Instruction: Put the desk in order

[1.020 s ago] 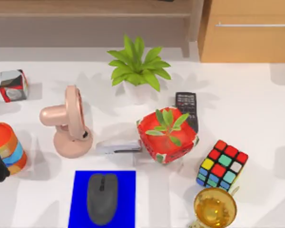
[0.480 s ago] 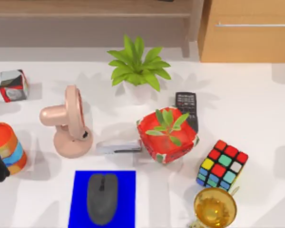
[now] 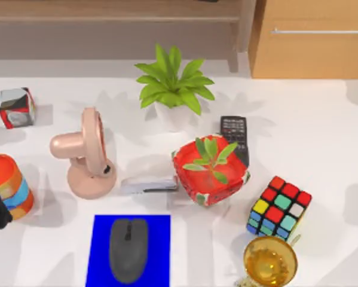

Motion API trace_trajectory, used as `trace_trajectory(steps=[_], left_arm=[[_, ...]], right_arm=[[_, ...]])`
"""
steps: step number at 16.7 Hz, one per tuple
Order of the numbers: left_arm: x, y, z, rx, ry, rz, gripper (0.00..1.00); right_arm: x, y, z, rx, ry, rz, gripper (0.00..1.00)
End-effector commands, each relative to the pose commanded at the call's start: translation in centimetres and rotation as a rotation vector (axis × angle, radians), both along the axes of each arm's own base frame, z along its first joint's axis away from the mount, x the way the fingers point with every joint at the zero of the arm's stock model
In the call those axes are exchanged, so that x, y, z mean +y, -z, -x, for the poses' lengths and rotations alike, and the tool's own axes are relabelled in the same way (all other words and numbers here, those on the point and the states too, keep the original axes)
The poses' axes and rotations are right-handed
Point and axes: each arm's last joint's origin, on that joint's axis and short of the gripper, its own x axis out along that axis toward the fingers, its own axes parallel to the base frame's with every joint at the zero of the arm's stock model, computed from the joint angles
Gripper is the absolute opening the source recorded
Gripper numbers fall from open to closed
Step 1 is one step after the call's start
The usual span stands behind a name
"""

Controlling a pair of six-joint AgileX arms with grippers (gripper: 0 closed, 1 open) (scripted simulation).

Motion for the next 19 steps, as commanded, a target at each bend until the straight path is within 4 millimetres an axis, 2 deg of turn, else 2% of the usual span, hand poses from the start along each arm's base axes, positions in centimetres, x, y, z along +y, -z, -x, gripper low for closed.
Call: trace_trajectory(steps=[10,14,19], left_arm=[[0.0,0.0,0.0,0.000,0.000,0.000,1.00],[0.0,0.0,0.0,0.000,0.000,0.000,1.00],[0.0,0.0,0.0,0.000,0.000,0.000,1.00]], right_arm=[[0.0,0.0,0.1,0.000,-0.001,0.000,1.00],[0.7,-0.6,2.0,-0.009,-0.025,0.014,1.00],[0.0,0.0,5.0,-0.001,0.001,0.001,1.00]])
